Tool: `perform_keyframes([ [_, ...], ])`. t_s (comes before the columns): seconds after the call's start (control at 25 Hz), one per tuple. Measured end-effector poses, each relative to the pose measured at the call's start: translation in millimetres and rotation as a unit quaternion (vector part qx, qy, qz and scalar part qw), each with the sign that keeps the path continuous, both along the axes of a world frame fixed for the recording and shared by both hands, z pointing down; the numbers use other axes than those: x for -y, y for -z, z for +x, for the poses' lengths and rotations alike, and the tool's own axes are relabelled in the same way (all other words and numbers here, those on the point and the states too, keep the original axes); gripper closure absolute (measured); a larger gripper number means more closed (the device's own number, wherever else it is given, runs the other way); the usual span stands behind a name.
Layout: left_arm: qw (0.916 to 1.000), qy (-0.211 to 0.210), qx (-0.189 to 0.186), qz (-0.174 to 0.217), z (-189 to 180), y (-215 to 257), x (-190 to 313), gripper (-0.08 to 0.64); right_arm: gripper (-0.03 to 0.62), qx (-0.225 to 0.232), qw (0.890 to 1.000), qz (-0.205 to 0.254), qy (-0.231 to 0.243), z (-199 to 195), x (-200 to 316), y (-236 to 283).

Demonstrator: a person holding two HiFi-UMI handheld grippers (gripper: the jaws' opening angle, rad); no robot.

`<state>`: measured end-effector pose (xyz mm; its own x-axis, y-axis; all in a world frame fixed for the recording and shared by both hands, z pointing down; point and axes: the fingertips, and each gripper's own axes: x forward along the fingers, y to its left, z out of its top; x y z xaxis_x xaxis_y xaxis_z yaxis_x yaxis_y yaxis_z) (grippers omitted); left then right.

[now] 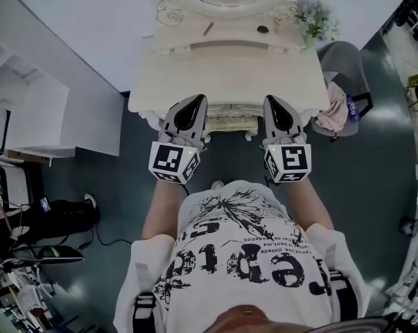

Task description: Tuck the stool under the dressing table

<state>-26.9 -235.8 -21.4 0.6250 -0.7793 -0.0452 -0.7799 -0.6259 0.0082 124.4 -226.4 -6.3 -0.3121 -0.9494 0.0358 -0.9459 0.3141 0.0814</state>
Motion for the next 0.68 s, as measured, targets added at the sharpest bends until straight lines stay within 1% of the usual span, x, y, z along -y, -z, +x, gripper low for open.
perform_keyframes([
  [0.28,1.0000,0.004,0.002,-0.005,1.5,-2.8,1.8,0.540,0.575,-0.010,1.000,-0.001,0.009,-1.2,-0.8,-3.8],
  [0.44,0.9999,0.007,0.009,-0.007,2.6,-6.2,3.2,0.540,0.575,-0.013,1.000,-0.003,0.018,-2.2,0.9,-5.6],
  [0.68,0.9999,0.009,0.012,-0.004,1.1,-4.4,6.6,0.540,0.575,-0.017,1.000,-0.006,0.019,-7.1,4.2,-6.5],
])
